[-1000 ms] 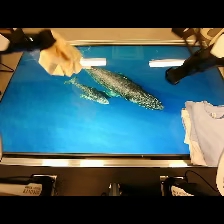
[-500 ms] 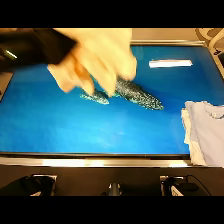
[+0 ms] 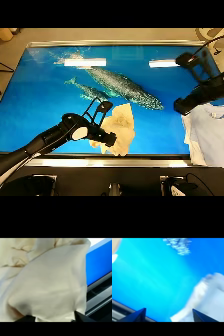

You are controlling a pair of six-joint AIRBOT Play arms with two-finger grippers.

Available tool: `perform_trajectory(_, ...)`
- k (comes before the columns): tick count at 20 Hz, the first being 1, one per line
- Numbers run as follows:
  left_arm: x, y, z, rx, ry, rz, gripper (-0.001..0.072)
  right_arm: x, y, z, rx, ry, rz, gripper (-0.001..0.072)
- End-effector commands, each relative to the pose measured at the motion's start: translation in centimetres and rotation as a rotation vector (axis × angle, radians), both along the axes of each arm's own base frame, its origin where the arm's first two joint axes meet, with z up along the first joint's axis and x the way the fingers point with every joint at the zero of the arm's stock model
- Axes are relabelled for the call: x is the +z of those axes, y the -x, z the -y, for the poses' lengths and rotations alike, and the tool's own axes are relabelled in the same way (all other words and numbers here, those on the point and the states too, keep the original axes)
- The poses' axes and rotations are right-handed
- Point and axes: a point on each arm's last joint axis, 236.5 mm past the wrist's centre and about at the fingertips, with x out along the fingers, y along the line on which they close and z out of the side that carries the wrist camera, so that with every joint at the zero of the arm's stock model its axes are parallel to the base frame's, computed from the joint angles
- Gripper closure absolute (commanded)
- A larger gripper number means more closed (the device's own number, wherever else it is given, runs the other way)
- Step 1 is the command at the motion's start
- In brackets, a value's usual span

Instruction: Fold the shirts.

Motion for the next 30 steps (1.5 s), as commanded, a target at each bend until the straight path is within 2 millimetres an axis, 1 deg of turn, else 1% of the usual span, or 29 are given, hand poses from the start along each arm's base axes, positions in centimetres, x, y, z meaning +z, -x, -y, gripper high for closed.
perform_trajectory(1, 0.8, -1.0, -3.3, 0.005, -0.082, -0.045, 0.0049, -5.2, -0.1, -4.5, 0.051, -0.176, -0.132, 0.006)
perform_trajectory(2, 2.7, -2.2, -5.0, -0.014, -0.108, -0.005, 0.0049, -5.7, -0.5, -5.2, 0.052, -0.207, -0.136, 0.006)
perform_trajectory(3, 4.5, -3.6, -7.3, -0.015, -0.15, 0.053, 0.0049, -6.1, -0.8, -5.7, 0.052, -0.225, -0.142, 0.0061)
perform_trajectory(4, 5.9, -4.8, -9.8, -0.003, -0.196, 0.113, 0.0049, -6.5, -1.0, -5.9, 0.052, -0.234, -0.152, 0.0062)
perform_trajectory(5, 6.9, -5.7, -12.3, 0.017, -0.241, 0.158, 0.005, -7.1, -1.2, -5.9, 0.051, -0.233, -0.169, 0.0063)
perform_trajectory(6, 7.3, -5.9, -14.8, 0.047, -0.274, 0.165, 0.0053, -7.6, -1.2, -5.9, 0.052, -0.232, -0.184, 0.0064)
perform_trajectory(7, 6.9, -5.5, -16.5, 0.082, -0.282, 0.131, 0.0053, -8.1, -1.5, -6.1, 0.052, -0.237, -0.196, 0.0064)
perform_trajectory(8, 5.9, -4.6, -17.5, 0.109, -0.274, 0.077, 0.0054, -8.6, -1.8, -6.4, 0.056, -0.248, -0.203, 0.0064)
perform_trajectory(9, 4.4, -3.5, -17.7, 0.117, -0.253, 0.014, 0.0054, -9.1, -2.1, -6.6, 0.057, -0.258, -0.211, 0.0063)
perform_trajectory(10, 2.5, -2.1, -17.4, 0.124, -0.227, -0.053, 0.0054, -9.7, -2.6, -7.0, 0.058, -0.273, -0.215, 0.0063)
perform_trajectory(12, -1.2, 0.2, -15.7, 0.131, -0.154, -0.152, 0.0054, -11.0, -3.1, -7.8, 0.053, -0.308, -0.247, 0.0063)
perform_trajectory(13, -3.0, 1.0, -14.7, 0.143, -0.115, -0.177, 0.0055, -11.8, -3.2, -8.3, 0.052, -0.327, -0.27, 0.0063)
perform_trajectory(14, -4.5, 1.3, -14.1, 0.162, -0.085, -0.186, 0.0057, -12.5, -3.3, -8.8, 0.056, -0.347, -0.294, 0.0062)
perform_trajectory(15, -5.6, 1.4, -13.4, 0.19, -0.049, -0.197, 0.0058, -13.2, -3.3, -9.3, 0.056, -0.371, -0.319, 0.0062)
perform_trajectory(16, -6.2, 1.3, -12.7, 0.215, -0.015, -0.204, 0.0059, -13.8, -3.3, -10.0, 0.057, -0.4, -0.347, 0.0061)
perform_trajectory(17, -6.5, 1.1, -11.9, 0.228, 0.016, -0.209, 0.0058, -14.5, -3.3, -10.6, 0.06, -0.43, -0.371, 0.0061)
perform_trajectory(18, -6.5, 0.8, -10.9, 0.211, 0.05, -0.202, 0.0058, -15.0, -3.3, -11.2, 0.061, -0.456, -0.392, 0.006)
perform_trajectory(19, -6.4, 0.7, -9.7, 0.195, 0.094, -0.203, 0.0061, -15.7, -3.3, -11.5, 0.057, -0.472, -0.417, 0.0044)
perform_trajectory(20, -6.5, 0.9, -8.7, 0.182, 0.128, -0.217, 0.0067, -16.5, -3.3, -11.7, 0.052, -0.477, -0.438, 0.0038)
perform_trajectory(21, -6.8, 1.3, -8.0, 0.179, 0.142, -0.247, 0.0101, -17.3, -3.2, -11.8, 0.051, -0.473, -0.461, 0.0038)
perform_trajectory(23, -8.0, 2.3, -7.5, 0.169, 0.123, -0.296, 0.0117, -18.6, -2.9, -12.3, 0.053, -0.471, -0.497, 0.0038)
perform_trajectory(25, -8.9, 2.6, -7.5, 0.187, 0.105, -0.326, 0.0383, -19.7, -3.0, -12.6, 0.054, -0.462, -0.508, 0.0037)
perform_trajectory(26, -9.1, 2.5, -7.6, 0.195, 0.102, -0.33, 0.0482, -20.2, -3.1, -12.8, 0.052, -0.46, -0.512, 0.0037)
perform_trajectory(27, -9.1, 2.4, -7.6, 0.197, 0.105, -0.323, 0.0621, -20.8, -3.2, -13.0, 0.05, -0.461, -0.519, 0.0037)
perform_trajectory(28, -9.0, 2.3, -7.5, 0.194, 0.106, -0.32, 0.0672, -21.3, -3.2, -13.1, 0.045, -0.462, -0.527, 0.0037)
perform_trajectory(30, -8.9, 2.3, -7.5, 0.194, 0.108, -0.318, 0.0674, -22.1, -3.1, -13.5, 0.035, -0.478, -0.552, 0.0041)
